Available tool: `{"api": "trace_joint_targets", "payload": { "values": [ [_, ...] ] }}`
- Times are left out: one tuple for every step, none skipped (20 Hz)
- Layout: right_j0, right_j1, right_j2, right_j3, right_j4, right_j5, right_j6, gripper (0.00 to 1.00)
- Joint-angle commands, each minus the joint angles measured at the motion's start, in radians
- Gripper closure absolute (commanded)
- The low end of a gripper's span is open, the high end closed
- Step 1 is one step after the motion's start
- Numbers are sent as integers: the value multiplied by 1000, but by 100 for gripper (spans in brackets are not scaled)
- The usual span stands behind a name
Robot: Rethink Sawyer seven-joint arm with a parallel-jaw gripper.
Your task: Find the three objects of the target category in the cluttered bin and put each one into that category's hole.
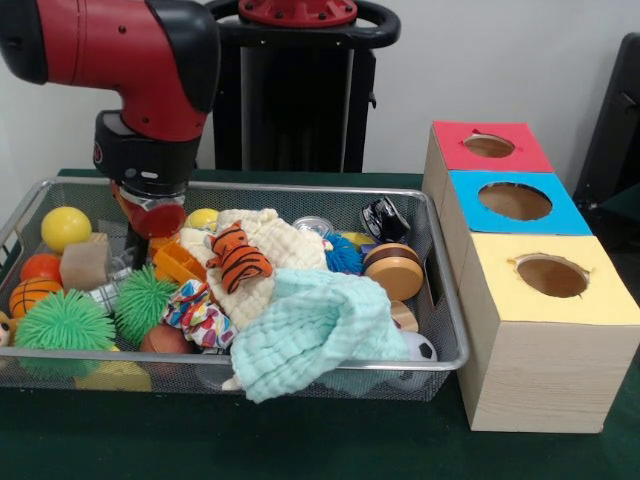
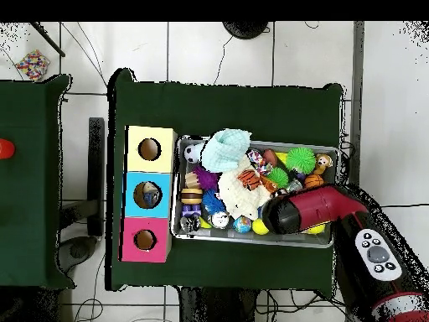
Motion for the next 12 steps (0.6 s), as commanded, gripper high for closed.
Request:
{"api": "trace_joint_targets", "payload": {
  "values": [
    [-140,-107,96,48,172,163,-122,100],
    [-166,-122,123,62,220,199,-151,100],
    [-183,-134,142,72,255,227,-169,100],
    [-192,-142,152,77,277,253,-180,100],
    [-205,-146,167,83,300,267,-182,100],
    [-224,-143,187,94,329,278,-179,100],
    [-244,-133,208,104,357,286,-173,100],
    [-265,-122,229,115,385,294,-167,100],
    [-281,-114,246,126,411,304,-157,100],
    [-299,-103,264,137,444,317,-143,100],
    [-317,-93,287,152,479,324,-126,100],
    [-340,-81,311,166,512,326,-112,100]
  ]
}}
